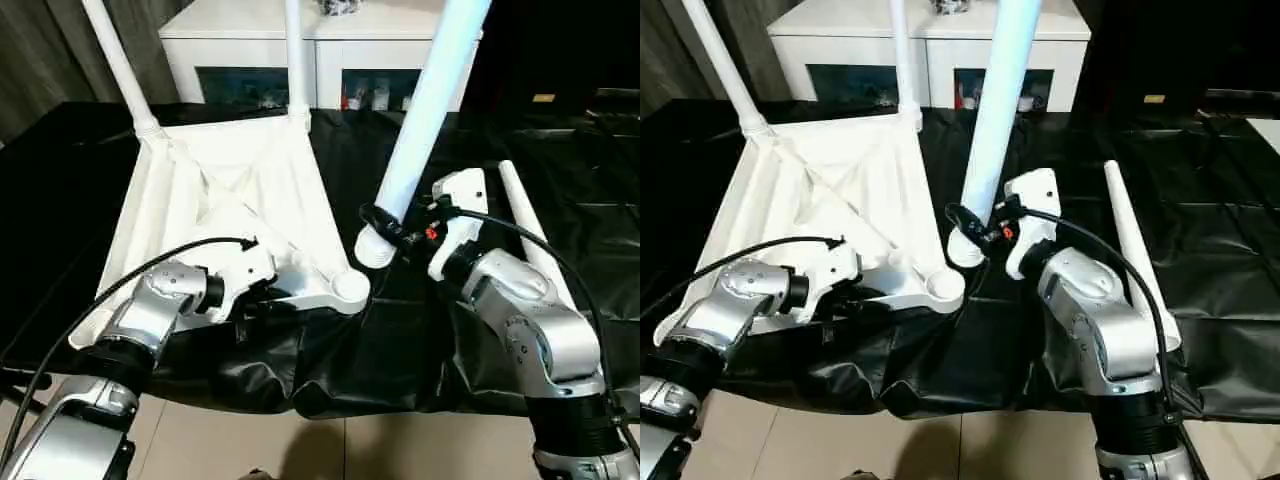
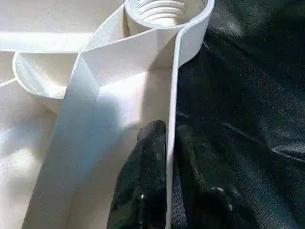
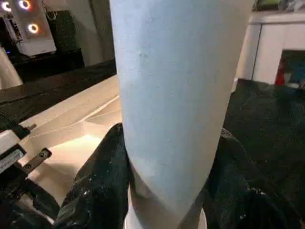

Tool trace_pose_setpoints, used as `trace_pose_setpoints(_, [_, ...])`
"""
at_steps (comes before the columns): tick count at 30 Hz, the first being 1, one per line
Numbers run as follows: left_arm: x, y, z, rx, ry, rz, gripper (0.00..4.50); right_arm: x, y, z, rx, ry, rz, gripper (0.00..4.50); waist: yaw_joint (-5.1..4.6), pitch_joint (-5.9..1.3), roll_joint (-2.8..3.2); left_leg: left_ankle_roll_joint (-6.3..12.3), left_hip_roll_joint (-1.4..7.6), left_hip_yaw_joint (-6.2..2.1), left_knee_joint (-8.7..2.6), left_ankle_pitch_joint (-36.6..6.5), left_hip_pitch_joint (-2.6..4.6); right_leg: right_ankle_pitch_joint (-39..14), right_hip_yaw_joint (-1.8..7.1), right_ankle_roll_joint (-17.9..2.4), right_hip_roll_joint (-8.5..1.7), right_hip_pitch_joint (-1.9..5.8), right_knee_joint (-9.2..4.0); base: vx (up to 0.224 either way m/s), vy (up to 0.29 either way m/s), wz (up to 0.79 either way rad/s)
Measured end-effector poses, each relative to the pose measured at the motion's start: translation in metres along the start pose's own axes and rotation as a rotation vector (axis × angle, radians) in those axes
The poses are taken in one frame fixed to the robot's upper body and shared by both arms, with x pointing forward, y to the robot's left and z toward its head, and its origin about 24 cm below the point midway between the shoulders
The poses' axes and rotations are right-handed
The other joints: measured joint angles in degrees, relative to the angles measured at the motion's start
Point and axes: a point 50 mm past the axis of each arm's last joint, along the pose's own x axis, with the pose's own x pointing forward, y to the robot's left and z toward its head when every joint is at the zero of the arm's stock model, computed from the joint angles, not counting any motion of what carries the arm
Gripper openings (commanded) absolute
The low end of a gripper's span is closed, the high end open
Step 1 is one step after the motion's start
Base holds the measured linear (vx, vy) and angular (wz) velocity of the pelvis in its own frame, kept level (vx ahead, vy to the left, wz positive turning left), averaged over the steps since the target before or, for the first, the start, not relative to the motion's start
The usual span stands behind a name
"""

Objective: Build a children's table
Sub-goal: Insert table leg to table base

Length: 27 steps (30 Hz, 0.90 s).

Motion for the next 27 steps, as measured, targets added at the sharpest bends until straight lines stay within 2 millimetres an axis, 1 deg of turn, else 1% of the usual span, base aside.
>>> trace_pose_setpoints(5, [0.001, -0.001, 0.002, -0.005, -0.009, -0.020, 0.02, 0.000, -0.002, -0.010, 0.025, 0.048, 0.055, 1.84, -0.17, 0.00, 0.00, 0.01, -0.01, 0.01, 0.01, 0.00, -0.03, 0.00, 0.04, 0.00, 0.01, -0.01, -0.09, 0.000, 0.000, 0.00])
trace_pose_setpoints(9, [0.002, -0.002, 0.003, -0.024, -0.016, -0.032, 0.02, 0.000, -0.002, -0.016, 0.031, 0.091, 0.106, 1.84, -0.34, -0.01, 0.03, 0.01, 0.00, 0.01, -0.01, 0.00, -0.04, -0.01, 0.02, 0.01, 0.02, -0.01, -0.12, 0.000, 0.000, 0.00])
trace_pose_setpoints(17, [0.003, -0.002, 0.003, -0.016, -0.013, -0.034, 0.02, 0.013, -0.001, -0.021, 0.018, 0.121, 0.138, 1.84, -0.46, -0.01, 0.02, 0.01, 0.01, 0.01, 0.02, 0.00, -0.05, -0.01, 0.02, 0.01, 0.03, -0.01, -0.10, 0.000, 0.000, 0.00])
trace_pose_setpoints(23, [0.004, -0.002, 0.004, -0.016, -0.011, -0.037, 0.00, 0.025, 0.008, -0.023, 0.015, 0.139, 0.200, 1.83, -0.46, -0.02, 0.00, 0.02, 0.01, 0.01, 0.02, 0.01, -0.05, -0.01, 0.02, 0.01, 0.03, -0.01, -0.09, 0.000, 0.000, 0.00])
trace_pose_setpoints(27, [0.005, -0.002, 0.004, -0.017, -0.010, -0.035, 0.00, 0.030, 0.006, -0.023, 0.004, 0.145, 0.208, 1.83, -0.48, -0.03, -0.04, 0.02, 0.01, 0.01, 0.04, 0.01, -0.05, -0.01, 0.03, 0.01, 0.02, -0.01, -0.09, 0.000, 0.000, 0.00])
